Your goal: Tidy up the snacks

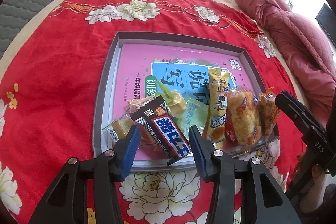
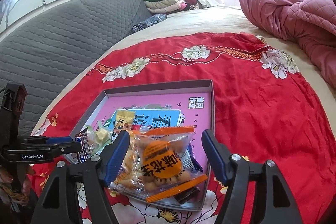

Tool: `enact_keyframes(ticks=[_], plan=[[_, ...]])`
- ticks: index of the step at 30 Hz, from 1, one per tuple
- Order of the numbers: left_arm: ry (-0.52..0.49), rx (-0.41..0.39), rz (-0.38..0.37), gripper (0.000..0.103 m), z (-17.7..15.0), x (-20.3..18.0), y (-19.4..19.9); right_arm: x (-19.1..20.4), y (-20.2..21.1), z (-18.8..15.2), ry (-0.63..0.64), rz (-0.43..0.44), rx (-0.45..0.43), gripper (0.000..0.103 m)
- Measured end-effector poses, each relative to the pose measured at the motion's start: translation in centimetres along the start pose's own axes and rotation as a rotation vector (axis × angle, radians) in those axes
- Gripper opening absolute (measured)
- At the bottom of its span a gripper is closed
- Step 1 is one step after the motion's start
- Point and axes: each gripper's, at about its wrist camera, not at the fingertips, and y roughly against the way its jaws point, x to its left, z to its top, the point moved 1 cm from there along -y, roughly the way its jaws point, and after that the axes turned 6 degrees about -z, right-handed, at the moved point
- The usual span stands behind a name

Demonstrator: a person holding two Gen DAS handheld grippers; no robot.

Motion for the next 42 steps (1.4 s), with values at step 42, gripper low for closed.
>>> enact_keyframes(ticks=[42], plan=[[-0.002,-0.06,-0.008,0.065,-7.0,0.1,7.1,5.4,9.3,-5.2,-0.005,-0.059,-0.013,0.096]])
